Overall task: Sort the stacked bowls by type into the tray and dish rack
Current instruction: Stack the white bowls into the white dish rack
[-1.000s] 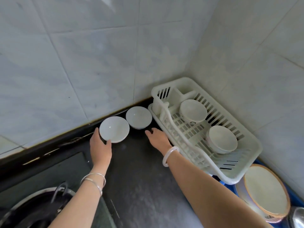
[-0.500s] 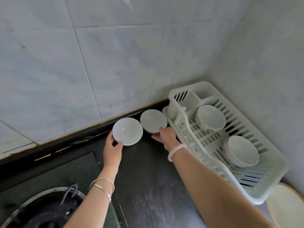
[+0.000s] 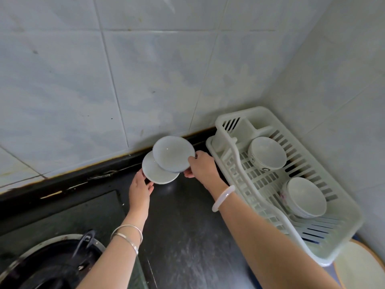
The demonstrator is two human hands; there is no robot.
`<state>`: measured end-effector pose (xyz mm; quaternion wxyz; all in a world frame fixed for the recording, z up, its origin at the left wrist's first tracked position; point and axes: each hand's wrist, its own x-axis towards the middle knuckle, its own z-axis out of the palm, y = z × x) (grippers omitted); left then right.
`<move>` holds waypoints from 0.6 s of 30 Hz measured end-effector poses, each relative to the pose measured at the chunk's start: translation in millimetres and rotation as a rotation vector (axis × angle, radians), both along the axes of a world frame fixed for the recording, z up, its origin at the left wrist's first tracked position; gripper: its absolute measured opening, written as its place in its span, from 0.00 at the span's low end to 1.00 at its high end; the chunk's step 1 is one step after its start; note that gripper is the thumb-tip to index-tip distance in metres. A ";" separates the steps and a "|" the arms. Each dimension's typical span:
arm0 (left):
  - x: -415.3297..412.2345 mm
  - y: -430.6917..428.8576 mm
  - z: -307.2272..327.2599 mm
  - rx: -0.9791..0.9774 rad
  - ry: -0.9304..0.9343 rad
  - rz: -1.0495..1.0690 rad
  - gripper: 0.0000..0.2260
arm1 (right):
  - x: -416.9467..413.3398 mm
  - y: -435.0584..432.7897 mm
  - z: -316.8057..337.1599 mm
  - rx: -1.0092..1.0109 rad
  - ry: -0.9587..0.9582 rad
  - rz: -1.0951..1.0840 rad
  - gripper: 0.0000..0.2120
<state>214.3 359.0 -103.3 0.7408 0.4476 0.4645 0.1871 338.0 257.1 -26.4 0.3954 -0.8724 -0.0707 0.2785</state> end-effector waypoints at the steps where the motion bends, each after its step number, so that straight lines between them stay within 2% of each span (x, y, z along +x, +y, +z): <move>1: 0.5 0.5 0.6 -0.007 0.002 0.009 0.19 | -2.6 3.0 0.2 -0.037 -0.026 0.035 0.09; 7: 0.4 2.2 0.4 -0.009 0.004 0.019 0.19 | -14.3 12.0 -7.0 -0.167 -0.080 0.145 0.10; 18: 5.5 11.0 2.2 0.043 0.019 -0.011 0.18 | -14.7 23.2 -17.7 -0.183 -0.032 0.156 0.12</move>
